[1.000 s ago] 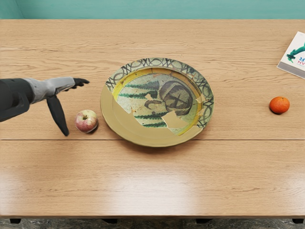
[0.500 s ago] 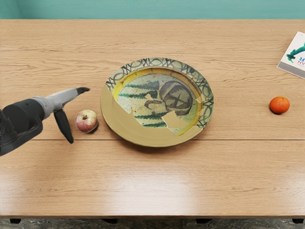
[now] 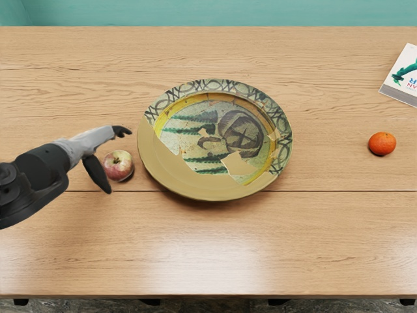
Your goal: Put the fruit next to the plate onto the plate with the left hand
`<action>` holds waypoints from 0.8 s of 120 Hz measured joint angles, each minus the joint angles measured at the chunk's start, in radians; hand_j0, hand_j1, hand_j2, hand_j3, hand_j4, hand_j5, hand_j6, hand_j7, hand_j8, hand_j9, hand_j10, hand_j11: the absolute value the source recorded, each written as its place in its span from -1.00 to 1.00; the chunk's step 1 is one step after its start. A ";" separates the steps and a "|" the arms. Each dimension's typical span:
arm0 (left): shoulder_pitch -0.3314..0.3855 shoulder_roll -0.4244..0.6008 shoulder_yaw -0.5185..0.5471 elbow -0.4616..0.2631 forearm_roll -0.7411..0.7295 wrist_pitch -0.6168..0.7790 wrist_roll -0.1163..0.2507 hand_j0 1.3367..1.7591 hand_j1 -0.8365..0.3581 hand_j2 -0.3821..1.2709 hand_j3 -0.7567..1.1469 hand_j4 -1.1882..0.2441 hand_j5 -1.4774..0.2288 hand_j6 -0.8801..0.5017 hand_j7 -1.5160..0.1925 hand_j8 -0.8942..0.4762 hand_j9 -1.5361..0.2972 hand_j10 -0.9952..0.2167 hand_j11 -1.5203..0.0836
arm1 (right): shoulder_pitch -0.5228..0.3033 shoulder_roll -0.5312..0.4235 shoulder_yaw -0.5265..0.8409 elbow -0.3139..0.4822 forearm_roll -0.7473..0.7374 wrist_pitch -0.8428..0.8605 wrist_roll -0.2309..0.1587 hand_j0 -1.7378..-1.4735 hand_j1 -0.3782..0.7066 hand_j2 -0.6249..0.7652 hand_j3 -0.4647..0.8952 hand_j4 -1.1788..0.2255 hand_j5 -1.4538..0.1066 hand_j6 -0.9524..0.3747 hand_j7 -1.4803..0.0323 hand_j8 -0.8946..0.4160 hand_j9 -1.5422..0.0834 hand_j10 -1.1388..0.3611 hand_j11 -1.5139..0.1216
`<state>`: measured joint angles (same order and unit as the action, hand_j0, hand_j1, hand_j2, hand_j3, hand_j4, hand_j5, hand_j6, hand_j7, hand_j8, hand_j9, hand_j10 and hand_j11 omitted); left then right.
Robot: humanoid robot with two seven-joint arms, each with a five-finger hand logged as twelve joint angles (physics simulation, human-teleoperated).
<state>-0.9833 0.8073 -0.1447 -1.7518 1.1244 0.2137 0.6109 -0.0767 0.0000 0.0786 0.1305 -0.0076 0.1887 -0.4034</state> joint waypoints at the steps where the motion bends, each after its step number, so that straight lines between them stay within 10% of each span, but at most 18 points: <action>1: 0.005 0.000 0.000 0.000 0.005 0.004 0.000 0.52 0.62 -0.49 -0.20 0.40 0.45 0.00 0.50 0.03 0.42 0.34 0.60 | 0.000 0.000 0.000 0.000 0.000 0.000 0.000 -0.40 -0.95 -0.10 -0.32 0.68 0.86 0.44 0.96 0.37 0.90 0.52 0.85; 96: 0.083 -0.062 0.005 0.045 0.125 0.128 0.000 0.52 0.48 -0.47 -0.20 0.29 0.34 -0.11 0.38 -0.08 0.31 0.21 0.48 | 0.000 0.000 0.000 -0.001 0.000 0.000 0.000 -0.40 -0.95 -0.10 -0.32 0.68 0.86 0.44 0.96 0.37 0.90 0.52 0.85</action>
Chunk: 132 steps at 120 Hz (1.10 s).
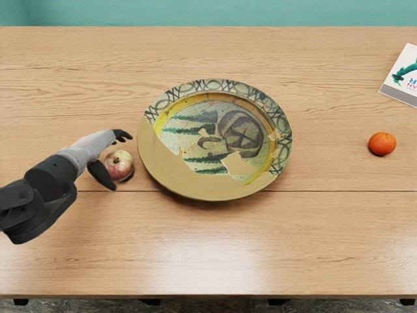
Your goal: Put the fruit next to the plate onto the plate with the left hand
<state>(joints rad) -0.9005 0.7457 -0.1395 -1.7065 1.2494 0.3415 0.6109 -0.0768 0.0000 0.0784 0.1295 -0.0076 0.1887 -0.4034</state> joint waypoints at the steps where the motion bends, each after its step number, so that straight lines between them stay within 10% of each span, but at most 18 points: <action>1: 0.000 0.000 0.000 0.000 0.001 0.000 0.000 0.52 0.48 -0.47 -0.20 0.29 0.34 -0.11 0.38 -0.08 0.31 0.21 0.48 | 0.000 0.000 0.000 0.000 0.000 0.000 0.000 -0.40 -0.95 -0.10 -0.32 0.68 0.86 0.44 0.96 0.37 0.90 0.52 0.85; 132: 0.050 -0.051 0.002 0.063 0.055 0.014 0.000 0.52 0.13 -0.43 -0.20 0.06 0.08 -0.32 0.12 -0.32 0.07 -0.07 0.20 | -0.003 0.000 0.001 -0.001 0.000 0.000 0.000 -0.40 -0.95 -0.10 -0.32 0.68 0.86 0.44 0.96 0.37 0.90 0.52 0.85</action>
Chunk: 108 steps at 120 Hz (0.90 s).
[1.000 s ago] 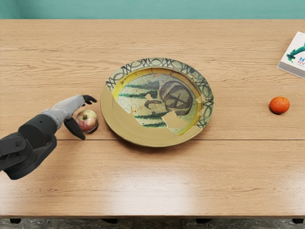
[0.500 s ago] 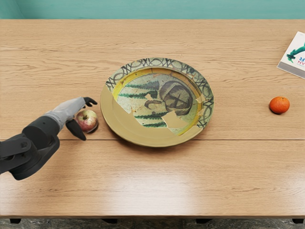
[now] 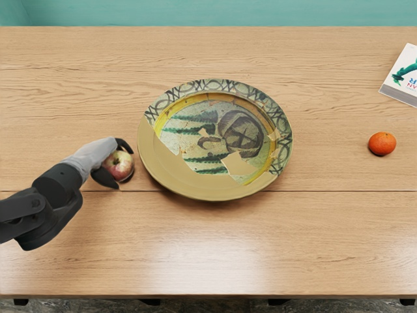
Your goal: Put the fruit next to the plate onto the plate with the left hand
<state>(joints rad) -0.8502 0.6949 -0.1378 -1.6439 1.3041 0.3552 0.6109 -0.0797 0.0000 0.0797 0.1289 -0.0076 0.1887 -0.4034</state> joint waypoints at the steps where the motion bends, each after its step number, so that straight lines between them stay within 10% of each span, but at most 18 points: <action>1: 0.000 0.000 0.000 0.000 0.000 0.000 0.000 0.52 0.12 -0.43 -0.20 0.05 0.07 -0.32 0.12 -0.33 0.06 -0.08 0.19 | 0.000 0.000 0.000 0.000 0.000 0.000 0.000 -0.40 -0.95 -0.10 -0.32 0.68 0.86 0.44 0.96 0.37 0.90 0.52 0.85; 108: -0.123 -0.010 -0.149 0.044 -0.017 0.000 0.001 0.50 0.02 -0.17 -0.20 0.13 -0.27 -0.15 -0.21 -0.21 -0.25 -0.39 -0.16 | 0.001 0.000 0.000 0.000 0.000 0.000 0.000 -0.40 -0.95 -0.10 -0.32 0.68 0.86 0.44 0.96 0.37 0.90 0.52 0.85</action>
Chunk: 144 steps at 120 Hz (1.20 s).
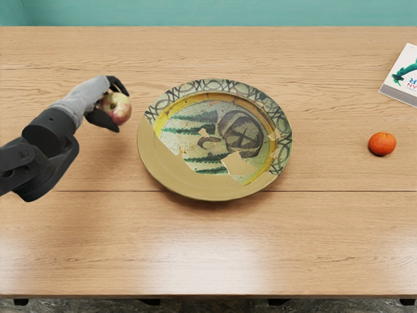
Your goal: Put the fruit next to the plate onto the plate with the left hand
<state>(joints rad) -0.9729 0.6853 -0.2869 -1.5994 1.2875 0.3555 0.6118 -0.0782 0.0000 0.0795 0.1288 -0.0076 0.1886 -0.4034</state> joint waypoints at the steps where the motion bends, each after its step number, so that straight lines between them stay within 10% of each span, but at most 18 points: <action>1: -0.002 -0.005 -0.004 0.001 0.000 0.000 0.000 0.50 0.01 -0.17 -0.20 0.13 -0.27 -0.15 -0.21 -0.20 -0.25 -0.39 -0.16 | 0.000 0.000 0.000 0.000 0.000 0.000 0.000 -0.40 -0.95 -0.10 -0.32 0.68 0.86 0.44 0.96 0.37 0.90 0.52 0.85; 64: -0.023 -0.368 -0.056 0.137 -0.005 -0.009 -0.001 0.50 0.00 -0.18 -0.20 0.13 -0.28 -0.13 -0.22 -0.18 -0.24 -0.41 -0.16 | 0.000 0.000 0.000 -0.003 0.001 0.000 0.000 -0.40 -0.95 -0.10 -0.32 0.68 0.86 0.44 0.96 0.37 0.90 0.52 0.85; 108: 0.007 -0.387 -0.014 0.193 -0.001 -0.008 -0.001 0.51 0.02 -0.17 -0.20 0.09 -0.24 -0.17 -0.19 -0.20 -0.20 -0.35 -0.11 | -0.001 0.000 -0.001 -0.005 0.001 0.000 0.000 -0.40 -0.95 -0.10 -0.32 0.68 0.86 0.44 0.96 0.37 0.90 0.52 0.85; 144: 0.009 -0.369 -0.012 0.179 0.002 -0.001 -0.001 0.52 0.61 -0.42 -0.20 0.42 0.39 0.07 0.43 0.08 0.36 0.28 0.54 | -0.002 0.000 -0.001 -0.005 0.002 0.000 0.000 -0.40 -0.95 -0.10 -0.32 0.68 0.86 0.44 0.96 0.37 0.90 0.52 0.85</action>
<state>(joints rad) -0.9636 0.3162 -0.2994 -1.4204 1.2898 0.3542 0.6109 -0.0798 0.0000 0.0787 0.1243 -0.0061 0.1887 -0.4034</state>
